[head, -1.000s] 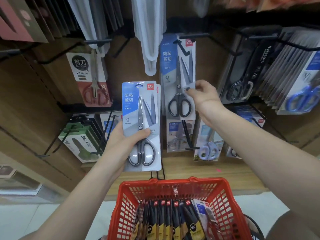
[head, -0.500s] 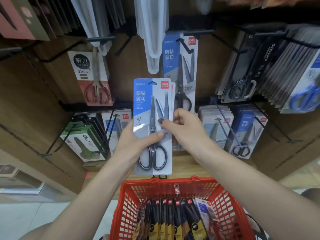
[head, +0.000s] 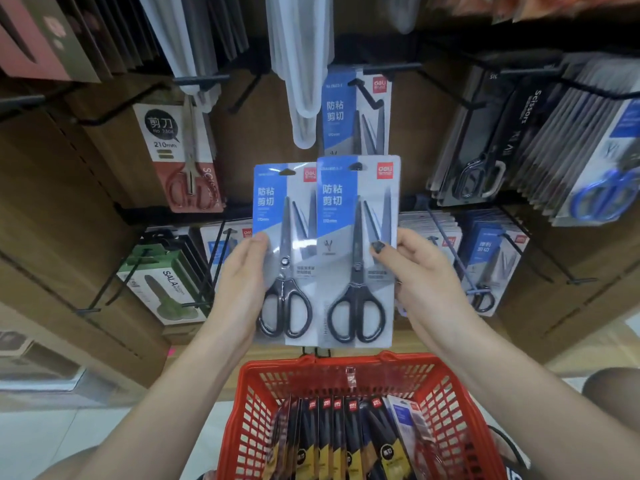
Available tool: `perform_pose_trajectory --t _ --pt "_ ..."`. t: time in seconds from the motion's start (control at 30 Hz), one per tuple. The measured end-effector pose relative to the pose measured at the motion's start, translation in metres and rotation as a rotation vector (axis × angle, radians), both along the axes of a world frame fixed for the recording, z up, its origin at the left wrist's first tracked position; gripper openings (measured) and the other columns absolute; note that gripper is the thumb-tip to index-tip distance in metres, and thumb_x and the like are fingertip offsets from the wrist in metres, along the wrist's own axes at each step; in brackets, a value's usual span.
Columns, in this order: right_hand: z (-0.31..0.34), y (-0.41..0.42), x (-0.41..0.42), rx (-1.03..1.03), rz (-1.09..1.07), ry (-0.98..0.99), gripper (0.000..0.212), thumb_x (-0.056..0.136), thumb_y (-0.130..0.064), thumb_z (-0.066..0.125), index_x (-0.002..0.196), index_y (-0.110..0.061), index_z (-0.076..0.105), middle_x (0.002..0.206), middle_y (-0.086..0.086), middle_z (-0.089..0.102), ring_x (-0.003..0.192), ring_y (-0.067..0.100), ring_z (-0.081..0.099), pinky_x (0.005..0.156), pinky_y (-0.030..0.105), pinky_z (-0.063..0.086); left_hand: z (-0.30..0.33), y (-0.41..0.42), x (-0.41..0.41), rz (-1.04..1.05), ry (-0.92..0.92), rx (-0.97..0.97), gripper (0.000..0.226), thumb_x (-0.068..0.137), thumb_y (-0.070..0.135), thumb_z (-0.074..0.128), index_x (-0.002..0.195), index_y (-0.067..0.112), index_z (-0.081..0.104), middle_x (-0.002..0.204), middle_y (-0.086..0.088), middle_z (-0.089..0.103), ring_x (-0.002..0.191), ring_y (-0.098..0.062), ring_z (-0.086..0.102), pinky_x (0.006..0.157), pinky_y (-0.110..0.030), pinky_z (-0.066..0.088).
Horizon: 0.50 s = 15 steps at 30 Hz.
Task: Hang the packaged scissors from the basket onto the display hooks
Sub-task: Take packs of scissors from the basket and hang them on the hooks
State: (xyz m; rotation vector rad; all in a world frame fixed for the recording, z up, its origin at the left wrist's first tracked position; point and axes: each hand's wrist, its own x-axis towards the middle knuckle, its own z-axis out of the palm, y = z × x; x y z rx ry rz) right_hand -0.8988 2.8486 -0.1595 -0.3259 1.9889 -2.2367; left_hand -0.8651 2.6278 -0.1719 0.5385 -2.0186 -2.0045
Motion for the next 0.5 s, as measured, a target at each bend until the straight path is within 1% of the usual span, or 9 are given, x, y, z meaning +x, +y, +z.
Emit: perform_pose_trajectory --t 0.03,0.07,0.13,0.17,0.27,0.33,0.37,0.43,0.5 --pt "0.0 0.006 0.003 -0.007 0.013 0.03 0.016 0.105 -0.015 0.06 0.113 -0.018 0.074 0.103 0.007 0.08 0.082 0.01 0.075 0.066 0.018 0.057 0.001 -0.002 0.0 0.002 0.002 -0.009 0.047 0.104 0.052 0.044 0.121 0.019 0.074 0.119 -0.007 0.078 0.116 -0.029 0.072 0.112 -0.059 0.048" --pt "0.0 0.01 0.006 -0.001 0.019 0.068 0.019 0.106 -0.016 0.059 0.112 -0.024 0.075 0.103 0.003 0.08 0.087 0.009 0.076 0.07 0.017 0.058 0.002 -0.003 0.0 0.01 0.001 -0.014 0.05 0.101 0.055 0.045 0.119 0.019 0.074 0.119 -0.009 0.078 0.117 -0.032 0.071 0.112 -0.06 0.048" --pt "0.002 0.017 0.009 0.028 0.01 0.16 0.023 0.106 -0.019 0.059 0.112 -0.034 0.076 0.107 -0.001 0.08 0.102 0.013 0.075 0.086 0.023 0.058 0.002 -0.004 -0.001 0.024 0.003 -0.015 0.052 0.097 0.059 0.047 0.115 0.018 0.074 0.118 -0.013 0.077 0.117 -0.036 0.07 0.111 -0.063 0.047" --pt "0.003 0.019 0.01 0.033 -0.003 0.202 0.023 0.106 -0.02 0.059 0.112 -0.035 0.075 0.108 -0.002 0.08 0.104 0.013 0.075 0.089 0.024 0.058 0.001 -0.003 -0.001 0.026 0.008 -0.018 0.051 0.097 0.06 0.047 0.112 0.019 0.074 0.117 -0.013 0.076 0.117 -0.038 0.07 0.111 -0.063 0.047" --pt "0.013 0.021 0.009 0.01 -0.03 0.288 0.02 0.106 -0.02 0.059 0.111 -0.033 0.074 0.106 -0.005 0.079 0.099 0.007 0.074 0.082 0.016 0.056 0.0 0.0 -0.002 0.036 0.015 -0.035 0.052 0.093 0.066 0.049 0.102 0.02 0.072 0.113 -0.017 0.075 0.114 -0.042 0.068 0.109 -0.066 0.047" --pt "0.024 0.019 0.007 0.002 -0.028 0.313 0.019 0.106 -0.02 0.059 0.108 -0.033 0.074 0.103 -0.007 0.079 0.096 0.005 0.074 0.081 0.016 0.056 -0.002 0.001 -0.002 0.029 0.008 -0.053 0.055 0.09 0.07 0.049 0.101 0.02 0.071 0.112 -0.017 0.075 0.112 -0.042 0.069 0.107 -0.067 0.048" --pt "0.028 0.018 0.006 -0.005 -0.025 0.311 0.019 0.106 -0.02 0.059 0.109 -0.032 0.074 0.104 -0.005 0.079 0.098 0.008 0.074 0.084 0.02 0.057 -0.003 0.001 -0.003 0.028 0.005 -0.054 0.054 0.089 0.071 0.049 0.1 0.023 0.071 0.111 -0.015 0.076 0.111 -0.042 0.07 0.106 -0.067 0.049" --pt "0.035 0.016 0.002 -0.011 -0.024 0.292 0.018 0.105 -0.02 0.06 0.112 -0.028 0.074 0.108 0.001 0.08 0.104 0.018 0.075 0.09 0.035 0.06 -0.004 0.001 -0.003 0.028 -0.004 -0.055 0.053 0.089 0.072 0.05 0.1 0.024 0.072 0.109 -0.013 0.078 0.109 -0.042 0.071 0.105 -0.067 0.05" --pt "0.04 0.012 -0.002 -0.001 -0.042 0.282 0.017 0.104 -0.02 0.06 0.11 -0.027 0.074 0.105 0.004 0.08 0.102 0.022 0.075 0.092 0.045 0.06 -0.004 0.001 -0.003 0.025 0.0 -0.064 0.054 0.09 0.071 0.05 0.101 0.023 0.071 0.109 -0.013 0.078 0.109 -0.043 0.071 0.104 -0.067 0.05"
